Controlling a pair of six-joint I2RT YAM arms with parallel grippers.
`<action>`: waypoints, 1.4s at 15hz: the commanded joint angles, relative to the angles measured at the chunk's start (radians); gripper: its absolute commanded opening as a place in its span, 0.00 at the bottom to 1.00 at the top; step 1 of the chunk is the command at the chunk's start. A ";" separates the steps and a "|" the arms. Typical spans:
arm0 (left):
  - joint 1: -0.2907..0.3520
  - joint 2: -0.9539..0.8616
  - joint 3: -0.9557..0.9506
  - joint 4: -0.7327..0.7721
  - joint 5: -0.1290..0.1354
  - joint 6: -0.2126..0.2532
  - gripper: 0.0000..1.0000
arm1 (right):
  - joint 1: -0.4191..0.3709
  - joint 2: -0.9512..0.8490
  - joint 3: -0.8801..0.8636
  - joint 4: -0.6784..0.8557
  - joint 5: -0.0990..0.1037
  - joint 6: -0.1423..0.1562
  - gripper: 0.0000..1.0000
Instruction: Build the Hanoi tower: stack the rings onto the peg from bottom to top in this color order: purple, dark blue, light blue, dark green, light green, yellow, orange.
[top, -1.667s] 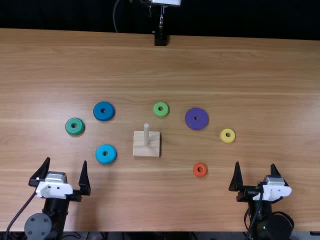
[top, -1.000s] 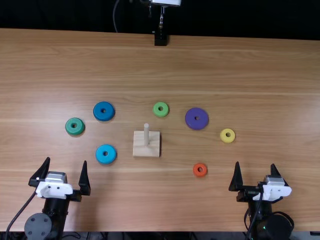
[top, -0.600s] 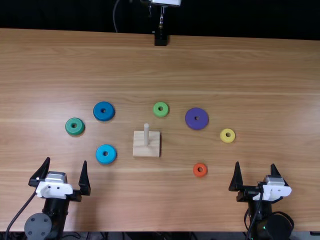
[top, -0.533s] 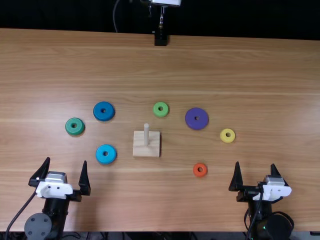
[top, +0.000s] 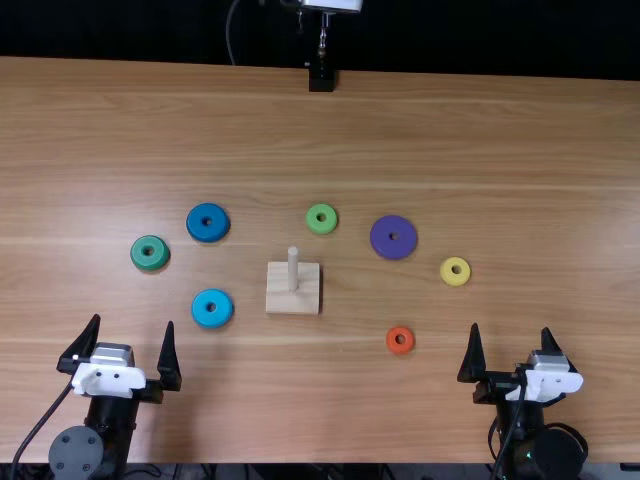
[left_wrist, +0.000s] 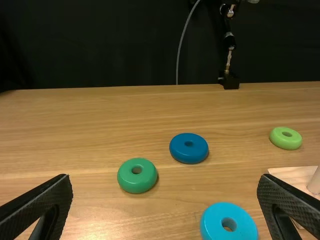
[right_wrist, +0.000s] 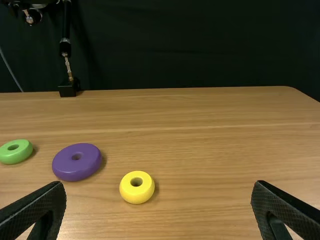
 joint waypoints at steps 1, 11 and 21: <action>0.007 -0.012 -0.025 0.005 -0.004 0.009 1.00 | -0.004 -0.013 -0.005 -0.027 -0.002 -0.001 1.00; 0.007 -0.012 -0.025 0.005 -0.004 0.009 1.00 | 0.023 0.421 0.441 -0.016 0.000 0.008 1.00; 0.007 -0.012 -0.025 0.005 -0.004 0.009 1.00 | 0.232 1.193 0.921 -0.037 -0.011 -0.043 1.00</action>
